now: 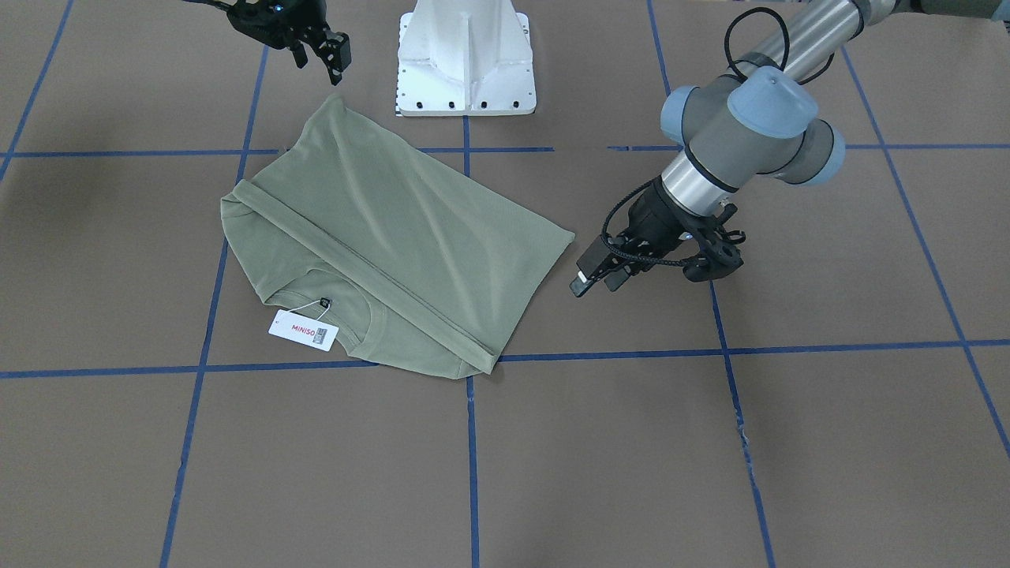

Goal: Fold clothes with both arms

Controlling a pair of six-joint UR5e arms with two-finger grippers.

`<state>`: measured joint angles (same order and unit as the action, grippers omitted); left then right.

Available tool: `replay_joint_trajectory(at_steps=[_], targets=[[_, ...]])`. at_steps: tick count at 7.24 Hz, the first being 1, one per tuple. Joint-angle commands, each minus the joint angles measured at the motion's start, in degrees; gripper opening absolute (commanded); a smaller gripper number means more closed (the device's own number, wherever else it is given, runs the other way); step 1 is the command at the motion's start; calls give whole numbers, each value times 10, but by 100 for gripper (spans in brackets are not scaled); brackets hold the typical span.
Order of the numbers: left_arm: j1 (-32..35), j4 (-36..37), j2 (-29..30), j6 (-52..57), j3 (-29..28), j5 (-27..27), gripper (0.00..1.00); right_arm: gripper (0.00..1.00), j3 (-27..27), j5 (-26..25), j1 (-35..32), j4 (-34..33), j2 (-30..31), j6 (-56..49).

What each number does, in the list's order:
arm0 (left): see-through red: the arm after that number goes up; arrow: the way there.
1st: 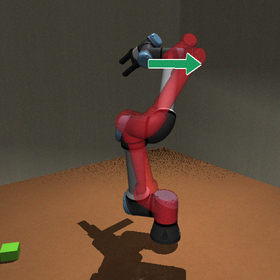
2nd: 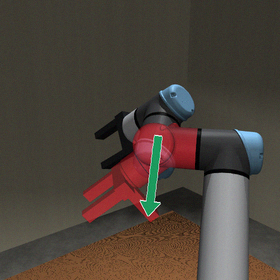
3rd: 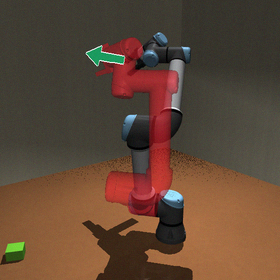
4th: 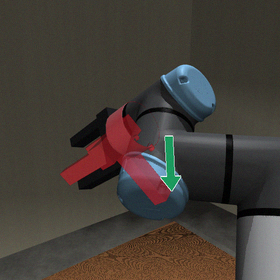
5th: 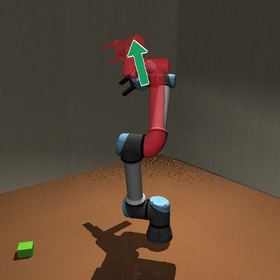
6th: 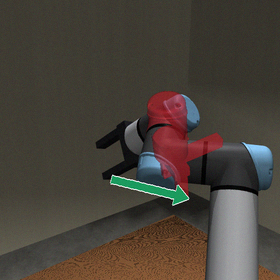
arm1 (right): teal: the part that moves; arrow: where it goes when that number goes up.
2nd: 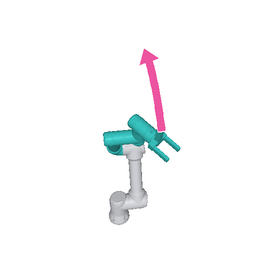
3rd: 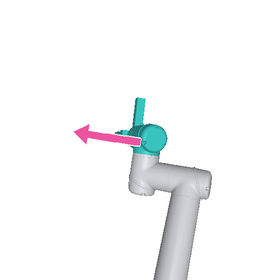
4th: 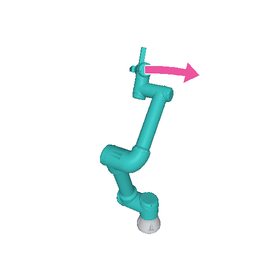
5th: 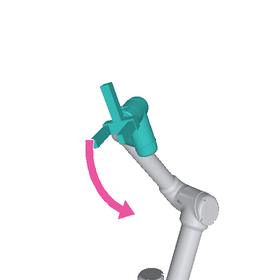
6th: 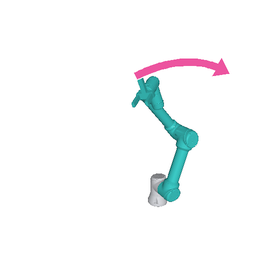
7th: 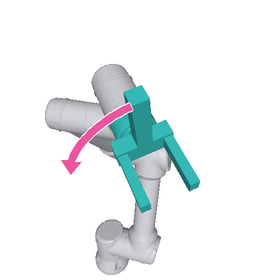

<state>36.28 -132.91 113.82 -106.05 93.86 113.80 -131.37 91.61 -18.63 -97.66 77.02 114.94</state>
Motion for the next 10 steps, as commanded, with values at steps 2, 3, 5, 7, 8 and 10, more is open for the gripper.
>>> replay_joint_trajectory(at_steps=[2,3,5,7,8,10], targets=[[-72,51,-8,-19,-6,-53,78,100,75,34,-103,3,-52,-97],[-74,56,-8,-20,-5,-53,77,100,95,35,-115,3,-66,-109],[-76,112,1,-20,2,-54,75,100,108,36,-119,3,-76,-113],[-76,115,-1,-19,7,-54,72,100,110,35,-120,3,-75,-113],[-76,116,-4,-19,8,-54,71,100,110,35,-120,3,-76,-113],[-76,172,-1,-18,30,-55,69,100,117,35,-120,18,-76,-111]])
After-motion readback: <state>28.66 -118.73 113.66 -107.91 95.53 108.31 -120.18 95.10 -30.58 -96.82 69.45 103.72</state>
